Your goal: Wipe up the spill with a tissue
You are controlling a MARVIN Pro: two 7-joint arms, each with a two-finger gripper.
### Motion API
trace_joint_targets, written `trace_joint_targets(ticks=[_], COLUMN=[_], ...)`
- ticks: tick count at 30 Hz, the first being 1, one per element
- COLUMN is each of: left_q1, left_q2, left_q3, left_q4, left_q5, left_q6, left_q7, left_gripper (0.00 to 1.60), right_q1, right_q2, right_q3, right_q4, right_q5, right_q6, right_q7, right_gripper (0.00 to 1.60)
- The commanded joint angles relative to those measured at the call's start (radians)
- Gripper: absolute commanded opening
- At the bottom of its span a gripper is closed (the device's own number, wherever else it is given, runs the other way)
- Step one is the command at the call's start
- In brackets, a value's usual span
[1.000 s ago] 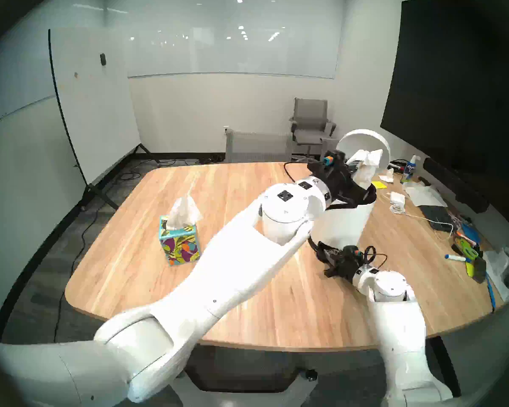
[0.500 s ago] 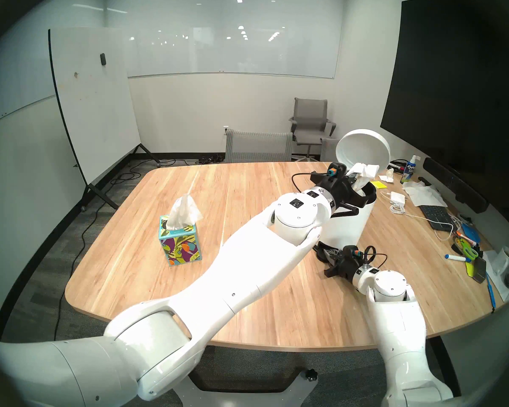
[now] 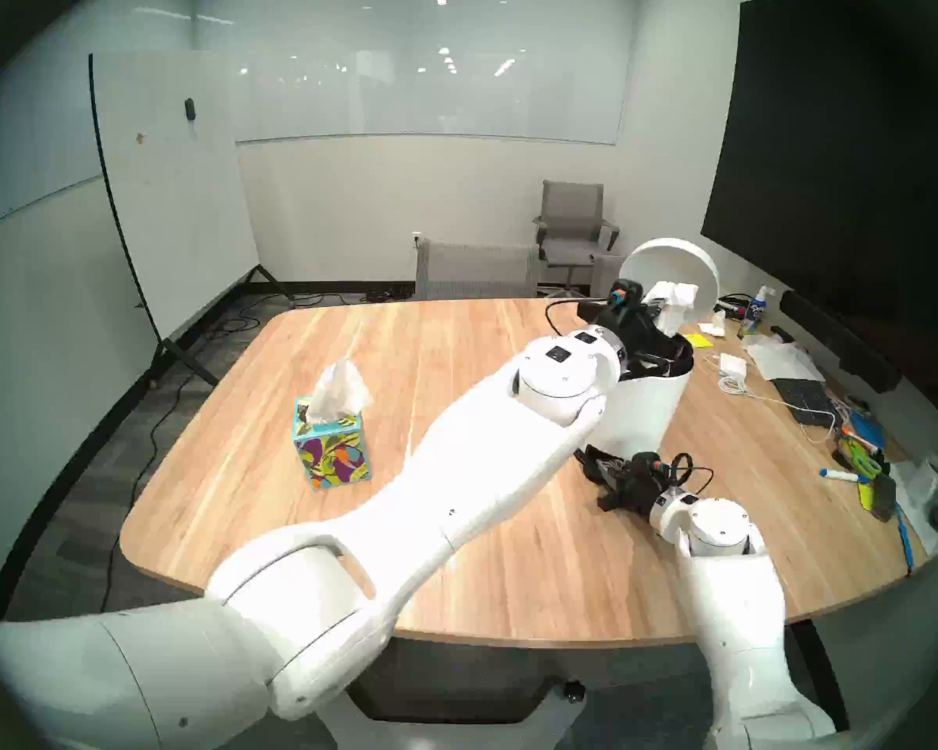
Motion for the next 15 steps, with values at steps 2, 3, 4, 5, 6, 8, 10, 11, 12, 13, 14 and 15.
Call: trace_joint_targets(ticks=[2,3,4,5,6,8,10,11,12,13,14,15], left_q1=[-0.078,-0.088,-0.1,-0.111,-0.122,-0.141,-0.157,-0.162,-0.167,-0.171,-0.174,-0.176], left_q2=[-0.06,-0.064,-0.07,-0.07,-0.07,-0.07,-0.07,-0.07,-0.07,-0.07,-0.07,-0.07], left_q3=[-0.016,-0.021,-0.028,-0.033,-0.039,-0.049,-0.058,-0.061,-0.064,-0.065,-0.066,-0.067], left_q4=[0.027,0.026,0.024,0.024,0.022,0.019,0.019,0.02,0.024,0.027,0.033,0.039], left_q5=[-0.008,-0.01,-0.014,-0.016,-0.019,-0.023,-0.028,-0.029,-0.032,-0.033,-0.036,-0.037], left_q6=[-0.044,-0.043,-0.043,-0.041,-0.039,-0.037,-0.037,-0.037,-0.038,-0.038,-0.041,-0.043], left_q7=[0.0,0.001,0.004,0.005,0.008,0.011,0.013,0.014,0.015,0.015,0.015,0.015], left_gripper=[0.0,0.0,0.0,0.0,0.0,0.0,0.0,0.0,0.0,0.0,0.0,0.0], right_q1=[-0.058,-0.059,-0.06,-0.06,-0.061,-0.061,-0.061,-0.061,-0.061,-0.061,-0.06,-0.059], right_q2=[-0.001,-0.001,-0.002,-0.002,-0.002,-0.002,-0.002,-0.002,-0.002,-0.001,-0.001,-0.001], right_q3=[-0.023,-0.022,-0.021,-0.021,-0.02,-0.02,-0.02,-0.021,-0.021,-0.022,-0.023,-0.024], right_q4=[0.073,0.071,0.07,0.068,0.067,0.067,0.067,0.067,0.069,0.069,0.071,0.072], right_q5=[-0.031,-0.03,-0.028,-0.027,-0.025,-0.024,-0.023,-0.024,-0.024,-0.025,-0.026,-0.027], right_q6=[0.048,0.046,0.043,0.041,0.039,0.038,0.038,0.039,0.04,0.041,0.043,0.045], right_q7=[-0.003,-0.003,-0.002,-0.002,-0.002,-0.002,-0.002,-0.002,-0.003,-0.003,-0.004,-0.004], right_gripper=[0.0,0.0,0.0,0.0,0.0,0.0,0.0,0.0,0.0,0.0,0.0,0.0])
